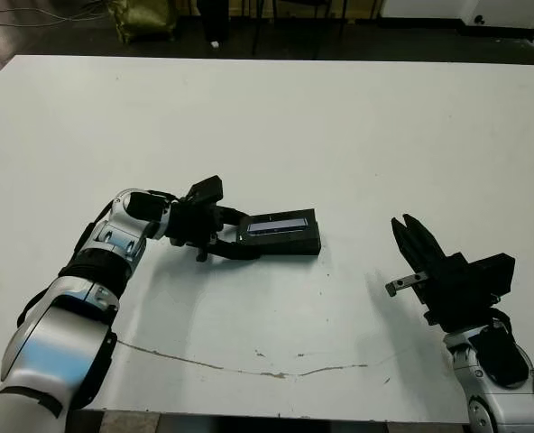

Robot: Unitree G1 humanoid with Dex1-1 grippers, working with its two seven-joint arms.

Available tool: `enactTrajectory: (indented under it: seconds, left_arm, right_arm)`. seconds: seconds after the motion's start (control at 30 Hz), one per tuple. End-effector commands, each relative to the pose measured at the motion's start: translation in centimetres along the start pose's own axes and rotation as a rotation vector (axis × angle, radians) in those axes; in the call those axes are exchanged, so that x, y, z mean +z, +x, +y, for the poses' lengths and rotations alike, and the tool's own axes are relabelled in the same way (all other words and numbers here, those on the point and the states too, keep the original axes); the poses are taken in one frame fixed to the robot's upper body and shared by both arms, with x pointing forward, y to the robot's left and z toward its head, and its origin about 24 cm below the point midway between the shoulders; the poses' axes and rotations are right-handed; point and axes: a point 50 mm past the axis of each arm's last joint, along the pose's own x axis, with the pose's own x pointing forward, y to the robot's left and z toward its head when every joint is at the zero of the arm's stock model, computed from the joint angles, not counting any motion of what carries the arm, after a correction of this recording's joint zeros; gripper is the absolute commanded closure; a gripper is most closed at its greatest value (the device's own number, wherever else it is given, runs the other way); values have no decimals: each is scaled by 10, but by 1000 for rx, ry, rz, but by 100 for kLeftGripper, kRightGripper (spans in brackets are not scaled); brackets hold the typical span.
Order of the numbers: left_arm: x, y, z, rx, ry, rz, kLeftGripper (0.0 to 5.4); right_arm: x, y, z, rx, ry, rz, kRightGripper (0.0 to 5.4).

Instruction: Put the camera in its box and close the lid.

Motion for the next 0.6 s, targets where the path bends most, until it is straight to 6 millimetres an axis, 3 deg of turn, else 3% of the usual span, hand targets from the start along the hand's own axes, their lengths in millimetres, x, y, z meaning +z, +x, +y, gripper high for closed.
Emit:
enactTrajectory:
  seconds: [0.03,0.6]
  left_arm:
    - [3,16,0,3,-17,39,319]
    - [28,21,7,-40,41,73,319]
  right_arm:
    - [-4,-3,-2,0,0,40,540]
    - [-5,-3,-1,-2,-3,36,540]
